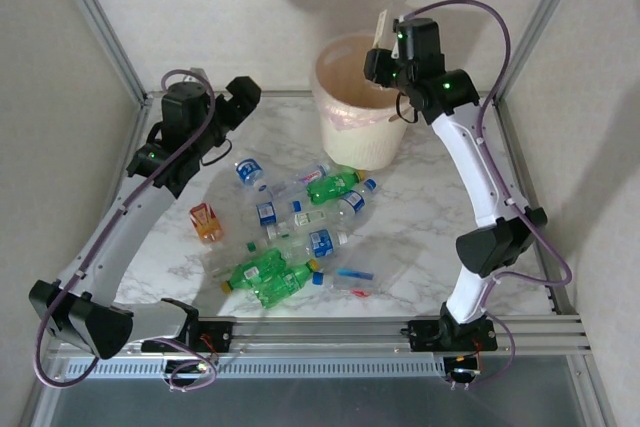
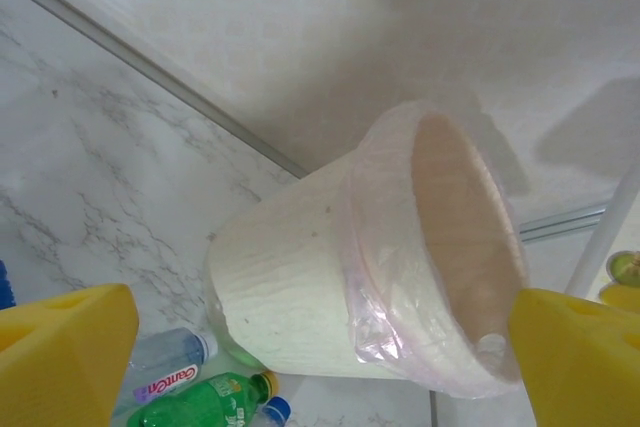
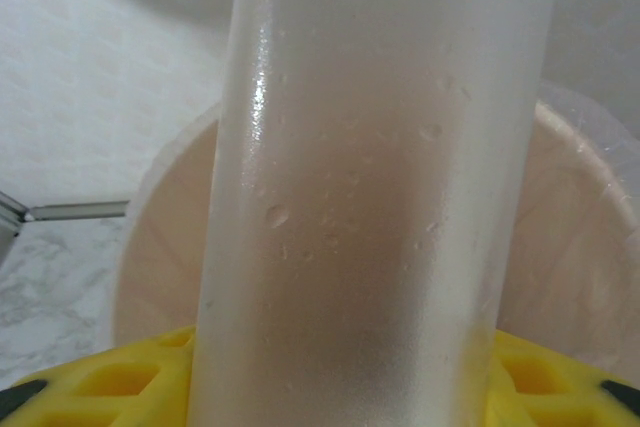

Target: Put the plastic bottles in the bin

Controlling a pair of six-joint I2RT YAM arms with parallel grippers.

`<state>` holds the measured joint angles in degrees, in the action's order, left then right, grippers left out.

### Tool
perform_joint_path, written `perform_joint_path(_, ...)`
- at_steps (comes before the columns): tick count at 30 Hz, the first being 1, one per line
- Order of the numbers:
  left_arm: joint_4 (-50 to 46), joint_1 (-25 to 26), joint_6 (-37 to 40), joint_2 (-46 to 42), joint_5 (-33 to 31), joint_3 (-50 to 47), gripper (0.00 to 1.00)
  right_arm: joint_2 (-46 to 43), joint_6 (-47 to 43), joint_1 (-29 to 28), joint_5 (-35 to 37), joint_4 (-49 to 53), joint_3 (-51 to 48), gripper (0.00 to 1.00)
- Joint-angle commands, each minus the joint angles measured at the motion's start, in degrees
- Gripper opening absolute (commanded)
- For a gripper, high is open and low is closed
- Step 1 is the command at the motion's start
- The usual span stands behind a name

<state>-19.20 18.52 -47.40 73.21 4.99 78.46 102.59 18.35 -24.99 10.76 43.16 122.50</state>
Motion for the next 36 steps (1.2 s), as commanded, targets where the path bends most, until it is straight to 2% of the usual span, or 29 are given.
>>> perform_joint_path(1, -1.37, -0.36, 1.65, 0.6, -1.68, 0.98, 0.95, 1.6, -2.27, 0.33, 2.91, 0.79, 1.19, 0.42)
perform_joint_path(11, -3.54, -1.24, 2.14, 1.73, -3.23, 1.26, 0.95, 2.7, -3.13, 0.73, 4.62, 0.07, -4.47, 0.45)
perform_joint_path(16, -4.38, -1.51, 2.26, 1.5, -3.98, 0.73, 0.95, 2.01, -2.98, 0.69, 5.5, -0.09, -6.52, 0.67)
perform_joint_path(18, -4.78, -1.65, 2.39, 1.43, -3.94, 0.56, 0.95, 1.59, -2.88, 0.72, 5.71, 0.0, -6.5, 0.73)
perform_joint_path(21, -5.17, -1.83, 2.49, 1.54, -3.77, 0.32, 0.95, 0.9, -2.71, 0.73, 5.85, 0.32, -5.9, 0.77)
perform_joint_path(26, -5.89, -1.91, 2.86, 1.53, -4.06, -0.13, 0.95, -1.21, -2.02, 0.65, 5.6, 1.36, -4.64, 0.76)
perform_joint_path(30, -7.19, -2.26, 3.46, 2.0, -4.81, -1.29, 0.95, -5.38, -1.11, 0.06, 2.59, 0.99, -5.43, 0.73)
perform_joint_path(36, -9.83, -3.56, 3.54, 4.48, -6.32, -5.37, 0.92, -15.14, 0.48, -4.99, -3.66, -2.61, -13.79, 0.72)
